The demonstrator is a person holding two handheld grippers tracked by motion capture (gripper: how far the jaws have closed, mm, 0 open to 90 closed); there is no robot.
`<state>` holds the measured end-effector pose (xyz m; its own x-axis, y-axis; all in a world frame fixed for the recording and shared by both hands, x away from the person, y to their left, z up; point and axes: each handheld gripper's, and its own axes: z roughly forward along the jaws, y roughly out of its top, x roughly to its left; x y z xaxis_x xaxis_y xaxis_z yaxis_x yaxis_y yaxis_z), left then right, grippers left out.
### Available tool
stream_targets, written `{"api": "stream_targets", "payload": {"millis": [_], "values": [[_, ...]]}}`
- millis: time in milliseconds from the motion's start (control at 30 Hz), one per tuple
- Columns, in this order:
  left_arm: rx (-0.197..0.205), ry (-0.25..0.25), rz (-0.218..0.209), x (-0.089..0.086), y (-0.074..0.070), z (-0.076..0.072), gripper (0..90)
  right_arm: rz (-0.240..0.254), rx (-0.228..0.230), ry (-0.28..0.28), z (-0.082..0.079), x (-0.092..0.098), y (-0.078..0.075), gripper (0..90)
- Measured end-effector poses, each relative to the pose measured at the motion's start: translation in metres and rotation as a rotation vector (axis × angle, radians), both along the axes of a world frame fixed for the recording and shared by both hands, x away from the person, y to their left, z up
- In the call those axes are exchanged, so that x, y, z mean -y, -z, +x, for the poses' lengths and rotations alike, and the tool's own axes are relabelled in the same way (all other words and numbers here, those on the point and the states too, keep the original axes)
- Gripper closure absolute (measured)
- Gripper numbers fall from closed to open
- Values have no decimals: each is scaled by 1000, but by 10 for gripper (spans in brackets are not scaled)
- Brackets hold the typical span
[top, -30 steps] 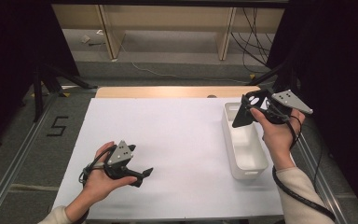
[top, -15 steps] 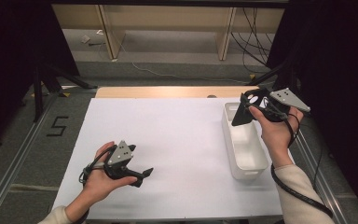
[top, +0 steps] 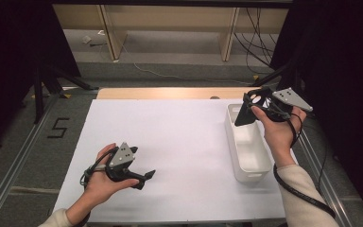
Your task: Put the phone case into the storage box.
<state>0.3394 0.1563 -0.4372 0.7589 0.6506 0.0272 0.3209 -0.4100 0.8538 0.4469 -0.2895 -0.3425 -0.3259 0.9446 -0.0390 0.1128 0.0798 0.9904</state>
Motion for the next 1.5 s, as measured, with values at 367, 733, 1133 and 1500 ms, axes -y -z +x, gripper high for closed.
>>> {"api": "stream_targets", "payload": {"millis": [367,733,1133,1500], "values": [[3,0,2,0,0,0,8,1,-3,3,4,0,0,153],[2,1,2,0,0,0,8,-5,-2,0,9,-3,0,154],[2,0,2,0,0,0,8,-18,-17,-3,13,-4,1,154],[0,0,2,0,0,0,8,-30,-32,-6,17,-6,3,154]]}}
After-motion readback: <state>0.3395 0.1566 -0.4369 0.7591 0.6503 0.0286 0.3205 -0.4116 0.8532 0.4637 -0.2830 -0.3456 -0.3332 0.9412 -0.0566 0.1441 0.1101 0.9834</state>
